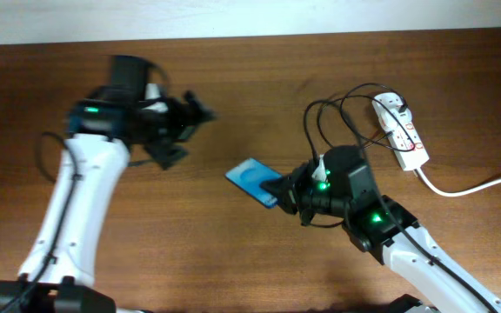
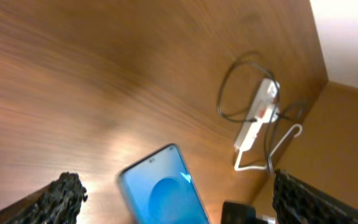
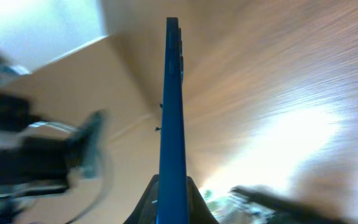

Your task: Plug charger to phone and switch on socket

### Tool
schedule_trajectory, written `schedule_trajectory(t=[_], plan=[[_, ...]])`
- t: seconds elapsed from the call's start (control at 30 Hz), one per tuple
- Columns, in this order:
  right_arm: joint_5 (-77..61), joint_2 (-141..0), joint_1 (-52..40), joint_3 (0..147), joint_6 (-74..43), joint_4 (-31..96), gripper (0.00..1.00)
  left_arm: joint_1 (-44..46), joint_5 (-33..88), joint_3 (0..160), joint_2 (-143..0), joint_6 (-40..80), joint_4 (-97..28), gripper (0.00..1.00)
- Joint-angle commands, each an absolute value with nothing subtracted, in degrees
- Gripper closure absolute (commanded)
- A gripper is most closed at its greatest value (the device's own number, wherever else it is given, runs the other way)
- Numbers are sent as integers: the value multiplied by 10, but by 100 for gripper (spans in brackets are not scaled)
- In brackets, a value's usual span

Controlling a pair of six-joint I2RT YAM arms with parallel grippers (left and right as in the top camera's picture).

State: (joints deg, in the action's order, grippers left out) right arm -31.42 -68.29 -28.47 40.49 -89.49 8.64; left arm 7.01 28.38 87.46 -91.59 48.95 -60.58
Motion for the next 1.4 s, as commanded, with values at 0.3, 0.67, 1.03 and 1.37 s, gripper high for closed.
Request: schedule_trajectory(t=[0.3,0.67,1.03,1.37], plan=[[-302,-679,-289,408,-692,110,96,-90,403,885,-690,134,-756,1],[-366,-679,-289,408,-729,139,96,-92,267,737,-459,267,-710,1],[-444,-679,-289,408,-944,-23,96,-92,378,442,-452,524,-395,0],[-369,-691,-319,408,-1002,-51,96,-16,386,440,-500,653,-260,14]])
